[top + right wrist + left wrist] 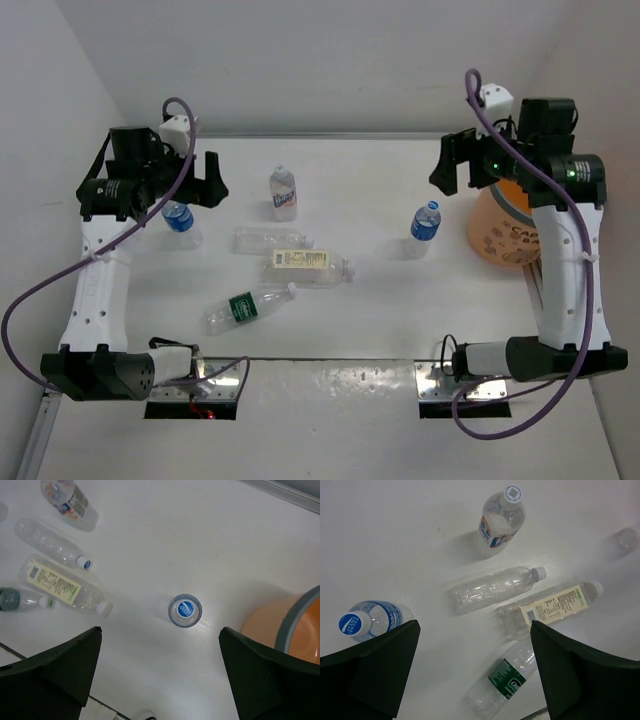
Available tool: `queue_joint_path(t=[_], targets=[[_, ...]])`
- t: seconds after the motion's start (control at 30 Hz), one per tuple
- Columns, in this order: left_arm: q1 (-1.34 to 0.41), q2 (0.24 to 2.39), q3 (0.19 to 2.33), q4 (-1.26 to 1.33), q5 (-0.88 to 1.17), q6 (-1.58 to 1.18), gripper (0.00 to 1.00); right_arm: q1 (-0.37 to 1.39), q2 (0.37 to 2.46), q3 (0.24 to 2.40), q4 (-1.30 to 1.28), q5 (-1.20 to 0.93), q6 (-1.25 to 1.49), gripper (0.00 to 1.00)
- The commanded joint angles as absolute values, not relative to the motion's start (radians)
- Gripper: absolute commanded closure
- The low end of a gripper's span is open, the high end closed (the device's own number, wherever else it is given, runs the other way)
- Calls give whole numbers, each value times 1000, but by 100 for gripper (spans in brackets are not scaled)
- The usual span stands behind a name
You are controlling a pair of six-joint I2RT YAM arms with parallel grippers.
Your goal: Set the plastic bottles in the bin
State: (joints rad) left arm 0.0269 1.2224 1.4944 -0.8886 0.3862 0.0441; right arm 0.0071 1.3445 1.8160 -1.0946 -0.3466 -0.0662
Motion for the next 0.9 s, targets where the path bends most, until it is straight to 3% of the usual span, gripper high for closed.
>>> queue_joint_path(t=[0.0, 0.43, 0.7, 0.87], targets=[[20, 1183, 1488, -865, 402, 34, 0, 67, 1347, 1767, -1100, -292, -135, 2], [29, 1144, 1416, -856, 451, 74, 0, 121, 1385, 1432, -815, -106, -166, 19], [29, 1135, 1387, -856, 426, 74, 0, 124, 1440, 1364, -732, -72, -161, 32], [29, 1135, 1356, -847, 416, 74, 0, 123, 1473, 1341, -710, -71, -161, 33]])
